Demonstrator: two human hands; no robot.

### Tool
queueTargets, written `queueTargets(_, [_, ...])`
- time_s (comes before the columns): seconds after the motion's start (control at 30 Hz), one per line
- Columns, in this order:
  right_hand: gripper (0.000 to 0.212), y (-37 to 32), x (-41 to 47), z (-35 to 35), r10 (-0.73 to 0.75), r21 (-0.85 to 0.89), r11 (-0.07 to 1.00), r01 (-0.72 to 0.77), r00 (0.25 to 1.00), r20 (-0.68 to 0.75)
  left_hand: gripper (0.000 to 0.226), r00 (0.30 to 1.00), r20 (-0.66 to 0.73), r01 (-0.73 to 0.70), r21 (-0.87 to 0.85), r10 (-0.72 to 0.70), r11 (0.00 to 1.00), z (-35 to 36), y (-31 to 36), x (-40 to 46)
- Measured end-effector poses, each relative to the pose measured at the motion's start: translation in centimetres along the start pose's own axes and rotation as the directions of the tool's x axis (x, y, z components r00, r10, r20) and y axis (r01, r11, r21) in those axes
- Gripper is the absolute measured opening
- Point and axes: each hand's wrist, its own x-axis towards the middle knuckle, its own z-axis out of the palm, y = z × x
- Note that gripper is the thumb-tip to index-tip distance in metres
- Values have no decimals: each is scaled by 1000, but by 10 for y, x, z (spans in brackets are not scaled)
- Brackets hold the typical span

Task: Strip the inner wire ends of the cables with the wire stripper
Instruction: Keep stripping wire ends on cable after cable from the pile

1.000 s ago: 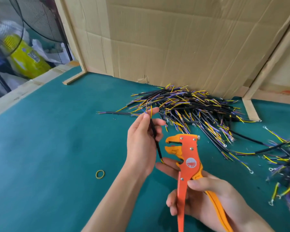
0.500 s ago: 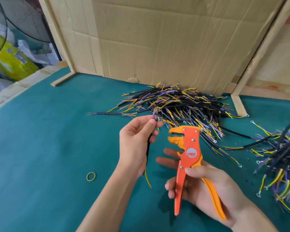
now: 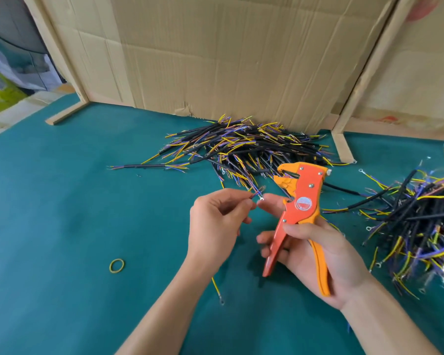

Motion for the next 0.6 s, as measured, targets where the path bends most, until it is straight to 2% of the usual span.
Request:
queueTargets(0.3, [58,0,2,-1,-46,-37,998,48,998,52,21,998,-5,56,23,-56,998,2,0,-3])
queueTargets(0.6, [61,0,3,2,19,-46,999,-17,998,56,21,993,29,116,15,-116,993,0,-1,-3])
